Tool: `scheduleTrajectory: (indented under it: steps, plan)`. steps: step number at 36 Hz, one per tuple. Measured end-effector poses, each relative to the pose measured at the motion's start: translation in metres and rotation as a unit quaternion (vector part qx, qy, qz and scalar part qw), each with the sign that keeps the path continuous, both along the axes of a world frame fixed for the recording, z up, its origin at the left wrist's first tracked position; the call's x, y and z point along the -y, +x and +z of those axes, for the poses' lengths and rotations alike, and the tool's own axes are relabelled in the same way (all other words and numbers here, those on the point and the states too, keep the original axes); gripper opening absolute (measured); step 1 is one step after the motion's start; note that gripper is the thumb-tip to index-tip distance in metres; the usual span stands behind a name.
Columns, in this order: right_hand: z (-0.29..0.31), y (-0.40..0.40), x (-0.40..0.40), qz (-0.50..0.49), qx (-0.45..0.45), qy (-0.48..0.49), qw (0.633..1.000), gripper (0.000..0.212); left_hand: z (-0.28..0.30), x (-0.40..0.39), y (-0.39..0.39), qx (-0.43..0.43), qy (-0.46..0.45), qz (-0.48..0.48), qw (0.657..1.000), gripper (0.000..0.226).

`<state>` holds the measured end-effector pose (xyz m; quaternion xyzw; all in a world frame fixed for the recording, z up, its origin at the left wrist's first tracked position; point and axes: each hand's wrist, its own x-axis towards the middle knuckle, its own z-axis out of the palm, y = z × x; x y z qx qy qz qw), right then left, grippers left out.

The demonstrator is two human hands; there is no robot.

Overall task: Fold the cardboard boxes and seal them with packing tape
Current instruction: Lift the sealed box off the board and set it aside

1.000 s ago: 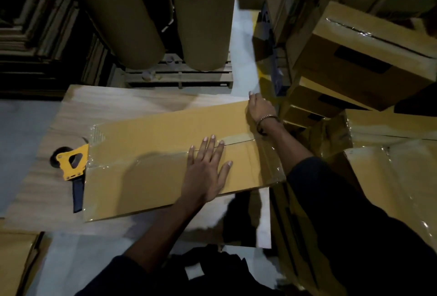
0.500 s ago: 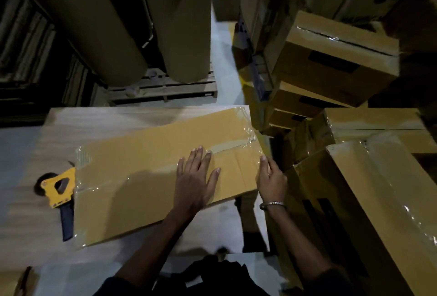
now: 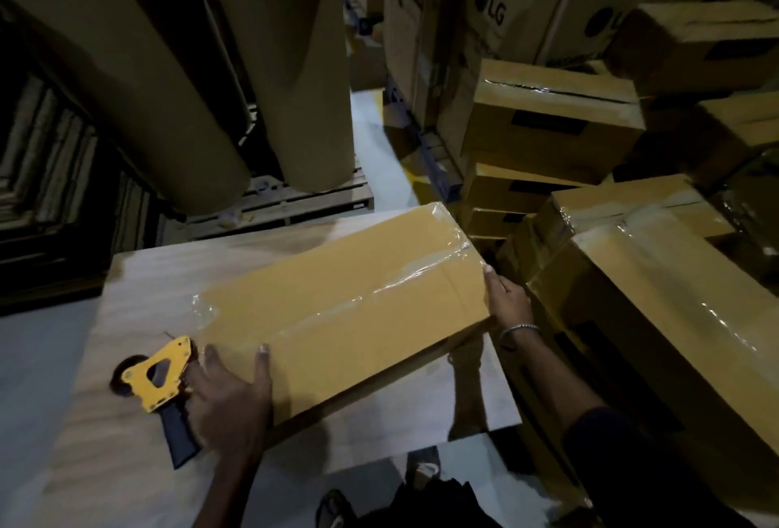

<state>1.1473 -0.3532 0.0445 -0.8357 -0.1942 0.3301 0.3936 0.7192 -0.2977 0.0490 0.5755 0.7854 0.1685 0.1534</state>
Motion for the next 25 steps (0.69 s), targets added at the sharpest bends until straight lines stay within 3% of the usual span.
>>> scheduleTrajectory:
  steps: [5,8,12,17,20,25]
  plan:
    - [0.007,-0.021,0.042,-0.052,-0.019,-0.008,0.998,0.051,0.018,-0.010,-0.032,0.108,-0.104,0.034,0.988,0.126]
    - [0.004,-0.043,0.080,-0.117,-0.035,0.002,0.992,0.057,0.014,-0.020,-0.048,0.110,-0.160,0.024,0.981,0.142]
    - [0.004,-0.076,0.142,-0.193,-0.052,0.031,0.979,0.055,0.029,-0.016,-0.043,0.117,-0.133,-0.049,0.983,0.120]
    - [0.019,-0.120,0.234,-0.277,-0.054,0.054,0.958,0.037,0.037,-0.001,-0.024,0.122,-0.157,-0.142,0.970,0.106]
    - [0.025,-0.138,0.294,-0.365,-0.068,0.067,0.926,0.048,0.040,0.020,0.003,0.128,-0.164,-0.194,0.958,0.096]
    - [0.027,-0.153,0.404,-0.490,-0.028,0.077,0.868,0.034,0.045,0.074,0.060,0.102,-0.178,-0.291,0.934,0.095]
